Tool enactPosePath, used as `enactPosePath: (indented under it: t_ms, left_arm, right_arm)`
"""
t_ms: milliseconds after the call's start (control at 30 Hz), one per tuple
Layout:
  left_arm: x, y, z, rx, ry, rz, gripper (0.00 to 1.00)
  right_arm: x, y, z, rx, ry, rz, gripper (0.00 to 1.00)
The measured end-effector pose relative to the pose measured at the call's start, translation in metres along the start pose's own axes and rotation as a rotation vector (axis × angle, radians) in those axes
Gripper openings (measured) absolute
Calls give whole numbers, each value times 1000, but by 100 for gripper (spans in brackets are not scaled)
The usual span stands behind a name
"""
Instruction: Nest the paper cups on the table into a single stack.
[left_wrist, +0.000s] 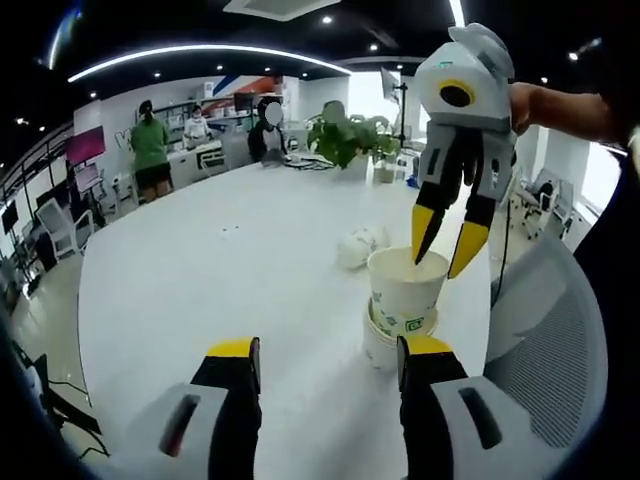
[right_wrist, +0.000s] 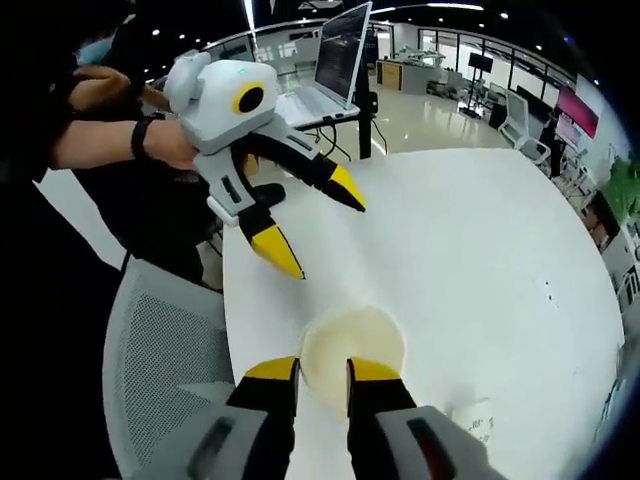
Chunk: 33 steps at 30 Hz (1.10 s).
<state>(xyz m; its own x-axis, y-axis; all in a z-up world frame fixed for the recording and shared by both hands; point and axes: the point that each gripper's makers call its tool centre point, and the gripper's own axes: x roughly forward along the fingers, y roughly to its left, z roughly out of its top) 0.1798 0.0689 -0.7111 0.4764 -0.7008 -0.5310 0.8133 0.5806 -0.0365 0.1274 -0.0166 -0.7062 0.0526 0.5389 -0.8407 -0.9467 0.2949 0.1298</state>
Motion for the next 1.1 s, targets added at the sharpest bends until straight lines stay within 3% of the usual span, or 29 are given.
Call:
enactPosePath:
  t_ms: [333,767,1100]
  left_arm:
    - [4,-2,8,27,5,-15,53]
    - [30,-17,35,93,11,-73,53]
    - [61,-22,45,140,21,-128,53]
  right_arm:
    - [-18,0,-4,90,-110,-28,23]
    - [-43,-20,-37,245,-224,-134,40]
    - [-56,-24,-70,370,-286,-181,46]
